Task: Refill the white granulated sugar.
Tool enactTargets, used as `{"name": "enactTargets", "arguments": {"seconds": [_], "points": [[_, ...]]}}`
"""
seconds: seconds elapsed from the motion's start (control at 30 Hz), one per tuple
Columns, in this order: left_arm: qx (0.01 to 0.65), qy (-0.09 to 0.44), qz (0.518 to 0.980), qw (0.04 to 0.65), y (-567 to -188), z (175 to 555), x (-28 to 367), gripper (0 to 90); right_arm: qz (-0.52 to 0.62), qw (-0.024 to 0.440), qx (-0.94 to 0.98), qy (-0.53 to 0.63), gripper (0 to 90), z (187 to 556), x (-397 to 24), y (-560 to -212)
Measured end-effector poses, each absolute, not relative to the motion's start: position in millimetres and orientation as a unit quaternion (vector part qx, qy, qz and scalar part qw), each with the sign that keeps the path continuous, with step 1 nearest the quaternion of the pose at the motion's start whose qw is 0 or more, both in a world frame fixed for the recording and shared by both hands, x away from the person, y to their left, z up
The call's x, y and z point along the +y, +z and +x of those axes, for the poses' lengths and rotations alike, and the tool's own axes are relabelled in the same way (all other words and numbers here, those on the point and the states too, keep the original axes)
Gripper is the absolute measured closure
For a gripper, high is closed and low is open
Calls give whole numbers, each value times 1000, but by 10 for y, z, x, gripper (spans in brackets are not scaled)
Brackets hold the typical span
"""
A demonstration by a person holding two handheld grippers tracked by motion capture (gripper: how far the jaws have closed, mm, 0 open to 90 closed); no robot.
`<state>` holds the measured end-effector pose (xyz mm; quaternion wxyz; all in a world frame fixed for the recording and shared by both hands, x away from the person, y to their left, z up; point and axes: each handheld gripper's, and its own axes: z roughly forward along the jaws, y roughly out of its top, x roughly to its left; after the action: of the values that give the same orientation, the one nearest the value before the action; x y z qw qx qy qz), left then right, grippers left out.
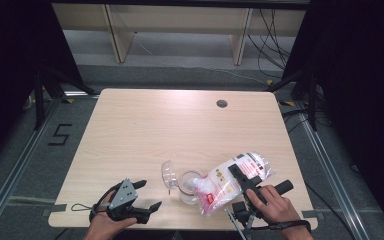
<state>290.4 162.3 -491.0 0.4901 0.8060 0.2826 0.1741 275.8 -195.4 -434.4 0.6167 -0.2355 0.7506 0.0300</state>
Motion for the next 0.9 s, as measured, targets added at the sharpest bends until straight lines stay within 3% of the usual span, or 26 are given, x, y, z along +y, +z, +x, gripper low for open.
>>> {"name": "enactTargets", "arguments": {"seconds": [0.9], "points": [[291,166,803,492,-4922,2898,1600,160,-251,617,746,24,532,2751,-1946,-4300]]}}
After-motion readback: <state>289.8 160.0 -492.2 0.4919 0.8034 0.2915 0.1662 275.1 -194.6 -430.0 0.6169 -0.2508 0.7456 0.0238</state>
